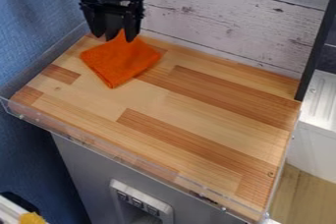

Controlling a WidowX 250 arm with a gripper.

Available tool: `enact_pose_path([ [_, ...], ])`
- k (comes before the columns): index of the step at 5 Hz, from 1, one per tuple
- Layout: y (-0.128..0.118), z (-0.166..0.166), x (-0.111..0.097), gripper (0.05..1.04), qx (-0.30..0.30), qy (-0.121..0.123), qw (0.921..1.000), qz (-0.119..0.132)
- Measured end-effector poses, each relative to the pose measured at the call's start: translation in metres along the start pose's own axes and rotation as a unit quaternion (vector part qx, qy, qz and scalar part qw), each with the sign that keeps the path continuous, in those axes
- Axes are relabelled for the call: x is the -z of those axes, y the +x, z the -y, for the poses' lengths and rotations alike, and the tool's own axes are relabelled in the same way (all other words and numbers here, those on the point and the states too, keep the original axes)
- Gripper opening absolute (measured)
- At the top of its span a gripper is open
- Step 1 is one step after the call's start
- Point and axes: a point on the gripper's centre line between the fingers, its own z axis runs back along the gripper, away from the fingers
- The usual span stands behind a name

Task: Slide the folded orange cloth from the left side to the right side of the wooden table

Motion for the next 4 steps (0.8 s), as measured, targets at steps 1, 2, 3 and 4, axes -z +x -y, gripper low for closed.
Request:
enact_pose_path([
  [1,0.003,-0.012,0.006,0.956,-0.005,0.003,1.0000,-0.004],
  [2,0.004,-0.014,0.022,0.678,-0.006,0.003,0.9998,-0.016],
  [3,0.010,-0.016,0.035,0.376,-0.007,0.003,0.9997,-0.023],
  [4,0.011,-0.017,0.050,0.160,-0.013,0.002,0.9994,-0.033],
])
